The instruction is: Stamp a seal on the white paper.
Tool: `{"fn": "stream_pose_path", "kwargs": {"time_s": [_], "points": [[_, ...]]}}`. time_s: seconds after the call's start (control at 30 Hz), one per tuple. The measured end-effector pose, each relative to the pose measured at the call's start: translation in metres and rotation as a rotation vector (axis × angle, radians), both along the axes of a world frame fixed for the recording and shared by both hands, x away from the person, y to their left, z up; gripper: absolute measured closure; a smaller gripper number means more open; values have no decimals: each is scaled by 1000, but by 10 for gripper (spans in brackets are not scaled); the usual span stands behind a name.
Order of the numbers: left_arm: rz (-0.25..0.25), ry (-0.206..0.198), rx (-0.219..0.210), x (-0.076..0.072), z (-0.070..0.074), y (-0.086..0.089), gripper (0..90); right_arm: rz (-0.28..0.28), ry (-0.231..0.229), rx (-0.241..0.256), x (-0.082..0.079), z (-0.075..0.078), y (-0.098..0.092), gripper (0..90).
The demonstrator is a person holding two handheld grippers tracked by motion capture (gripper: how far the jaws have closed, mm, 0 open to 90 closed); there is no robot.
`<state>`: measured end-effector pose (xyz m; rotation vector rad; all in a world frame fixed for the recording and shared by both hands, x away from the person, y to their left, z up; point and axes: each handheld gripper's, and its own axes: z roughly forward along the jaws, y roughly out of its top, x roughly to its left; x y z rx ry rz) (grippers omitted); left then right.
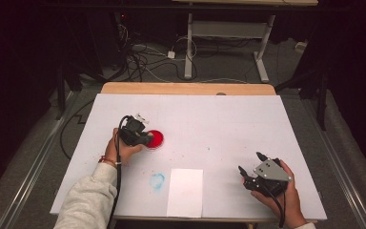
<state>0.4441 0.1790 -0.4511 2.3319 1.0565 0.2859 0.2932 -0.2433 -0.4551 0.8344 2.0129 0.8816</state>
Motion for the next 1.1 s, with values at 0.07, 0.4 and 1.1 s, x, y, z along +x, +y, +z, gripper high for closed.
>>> {"fn": "stream_pose_path", "kwargs": {"time_s": [0.07,0.4,1.1], "points": [[-6,-11,-7,-1,3,1,734,0,-2,-1,0,0,0,274],[-42,-61,7,-12,19,-7,734,5,-13,-4,-3,2,-2,274],[-164,-142,-18,-46,55,-24,734,33,-8,34,-3,5,0,274]]}}
